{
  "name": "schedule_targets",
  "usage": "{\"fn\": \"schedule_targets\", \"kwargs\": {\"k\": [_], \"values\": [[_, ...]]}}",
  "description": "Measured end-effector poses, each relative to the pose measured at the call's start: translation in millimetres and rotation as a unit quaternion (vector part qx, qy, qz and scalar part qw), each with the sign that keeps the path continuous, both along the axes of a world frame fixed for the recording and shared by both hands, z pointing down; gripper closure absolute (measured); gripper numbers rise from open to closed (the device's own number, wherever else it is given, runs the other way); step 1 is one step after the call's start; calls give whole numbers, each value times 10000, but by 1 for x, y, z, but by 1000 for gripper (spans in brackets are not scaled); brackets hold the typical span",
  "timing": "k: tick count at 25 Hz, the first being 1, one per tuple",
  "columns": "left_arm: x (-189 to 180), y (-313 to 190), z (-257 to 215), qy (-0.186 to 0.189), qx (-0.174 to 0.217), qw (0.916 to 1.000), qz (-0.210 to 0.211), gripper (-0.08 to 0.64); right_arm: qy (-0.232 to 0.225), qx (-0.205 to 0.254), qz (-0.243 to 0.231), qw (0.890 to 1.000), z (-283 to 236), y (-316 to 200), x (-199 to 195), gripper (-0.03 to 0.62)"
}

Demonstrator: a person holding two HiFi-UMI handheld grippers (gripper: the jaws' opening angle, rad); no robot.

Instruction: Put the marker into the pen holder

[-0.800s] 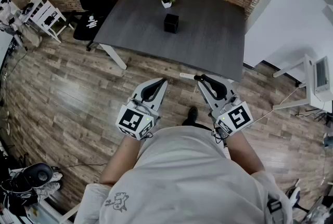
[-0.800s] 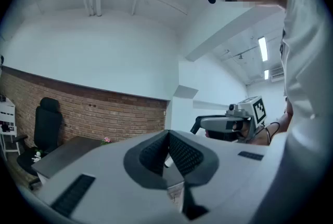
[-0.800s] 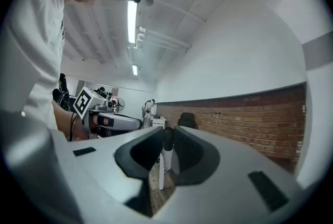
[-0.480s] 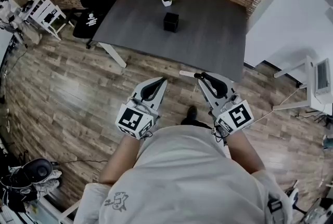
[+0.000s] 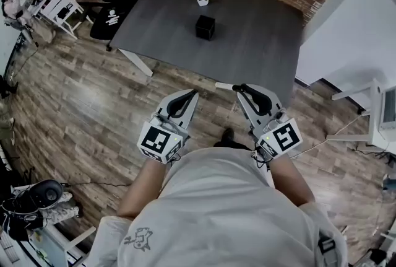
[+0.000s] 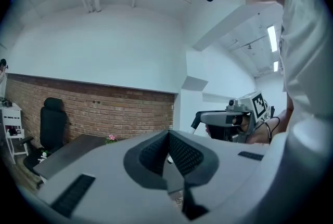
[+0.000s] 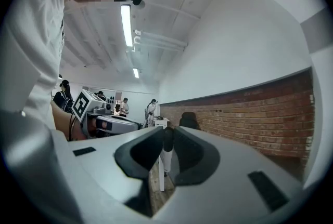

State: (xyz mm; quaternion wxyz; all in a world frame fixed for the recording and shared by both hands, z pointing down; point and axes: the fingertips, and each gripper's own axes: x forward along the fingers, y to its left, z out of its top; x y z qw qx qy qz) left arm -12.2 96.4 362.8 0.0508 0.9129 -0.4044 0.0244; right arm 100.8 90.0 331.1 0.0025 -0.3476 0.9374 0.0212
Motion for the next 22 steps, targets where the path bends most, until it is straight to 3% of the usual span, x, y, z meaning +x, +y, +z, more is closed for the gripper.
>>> {"fn": "schedule_targets", "kwargs": {"k": [14,22], "values": [[69,-82,17,-109,-286,9986,-425,549,-123,-204,-540,9983,11,-98,66,522],[82,-115,23,-144,-339,9988,-322,549,-148,-268,-453,9985,16,-128,77,522]]}}
